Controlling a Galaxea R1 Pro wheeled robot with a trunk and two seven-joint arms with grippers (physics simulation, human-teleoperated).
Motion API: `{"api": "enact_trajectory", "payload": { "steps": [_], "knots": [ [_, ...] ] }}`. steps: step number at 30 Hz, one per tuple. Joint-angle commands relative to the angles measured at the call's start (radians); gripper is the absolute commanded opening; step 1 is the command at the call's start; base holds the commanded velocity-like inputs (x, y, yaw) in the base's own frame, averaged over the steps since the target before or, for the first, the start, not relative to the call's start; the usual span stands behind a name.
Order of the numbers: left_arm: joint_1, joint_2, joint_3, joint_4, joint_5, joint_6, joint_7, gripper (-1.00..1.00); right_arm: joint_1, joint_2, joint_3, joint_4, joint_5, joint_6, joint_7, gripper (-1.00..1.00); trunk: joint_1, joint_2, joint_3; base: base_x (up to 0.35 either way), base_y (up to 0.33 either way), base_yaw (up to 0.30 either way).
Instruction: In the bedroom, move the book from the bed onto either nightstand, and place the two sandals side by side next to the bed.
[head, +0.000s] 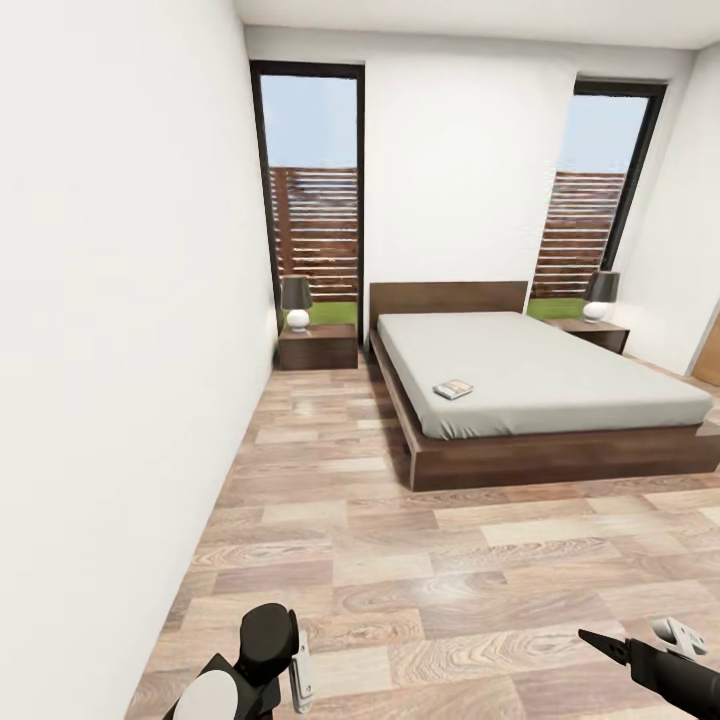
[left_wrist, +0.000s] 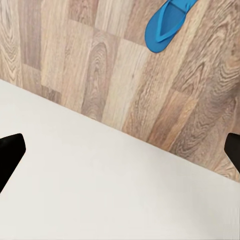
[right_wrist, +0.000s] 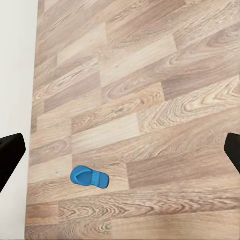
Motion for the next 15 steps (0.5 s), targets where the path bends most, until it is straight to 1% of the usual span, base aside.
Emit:
{"api": "enact_trajectory", "payload": {
  "steps": [1,15],
  "knots": [
    [-0.001,0.000,-0.002,0.000,-0.009,0.010,-0.010,1.00,0.000,0.000,-0.001,-0.001,-0.005,0.007,0.000,1.00,0.004,-0.008,-0.004,0.000,0.000,0.000],
    [-0.001,0.000,0.001,0.000,-0.009,0.010,-0.010,1.00,0.000,0.000,-0.001,-0.001,-0.005,0.007,0.000,1.00,0.058,-0.106,-0.048,0.000,0.000,0.000]
  ]
}}
